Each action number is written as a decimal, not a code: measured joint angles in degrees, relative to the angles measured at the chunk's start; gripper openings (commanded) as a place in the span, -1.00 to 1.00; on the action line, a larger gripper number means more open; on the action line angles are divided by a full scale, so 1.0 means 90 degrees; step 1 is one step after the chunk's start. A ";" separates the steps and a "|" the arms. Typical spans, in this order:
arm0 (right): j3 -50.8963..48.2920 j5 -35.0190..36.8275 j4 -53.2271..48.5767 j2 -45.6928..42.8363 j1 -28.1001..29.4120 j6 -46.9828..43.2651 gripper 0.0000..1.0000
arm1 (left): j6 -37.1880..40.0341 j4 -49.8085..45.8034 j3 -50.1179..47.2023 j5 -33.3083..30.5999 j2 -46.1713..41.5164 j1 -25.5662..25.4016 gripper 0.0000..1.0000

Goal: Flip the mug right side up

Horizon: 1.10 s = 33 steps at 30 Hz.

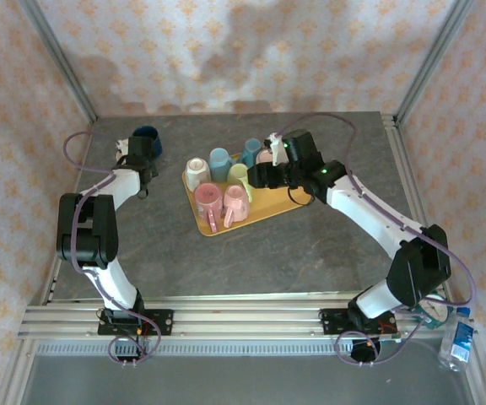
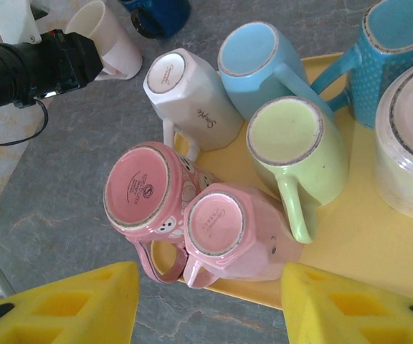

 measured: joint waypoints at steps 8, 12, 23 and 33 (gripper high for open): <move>0.0029 0.0056 0.0032 0.0000 -0.0007 0.0073 0.09 | -0.0063 0.0109 -0.0109 0.0087 -0.0328 0.0002 0.04; 0.0007 0.0277 0.0034 -0.0029 -0.0083 0.0189 0.09 | -0.0107 -0.0010 -0.0352 0.0287 -0.1117 0.0002 0.07; -0.0483 0.1137 -0.0075 -0.0755 -0.0313 0.0607 0.09 | -0.0202 -0.0967 -0.0736 0.2501 -0.3456 -0.0151 0.09; -0.0695 0.1226 -0.0359 -0.0913 -0.1200 -0.0454 0.05 | 0.0253 -0.2108 -0.0542 0.4133 -0.3660 -0.1593 0.08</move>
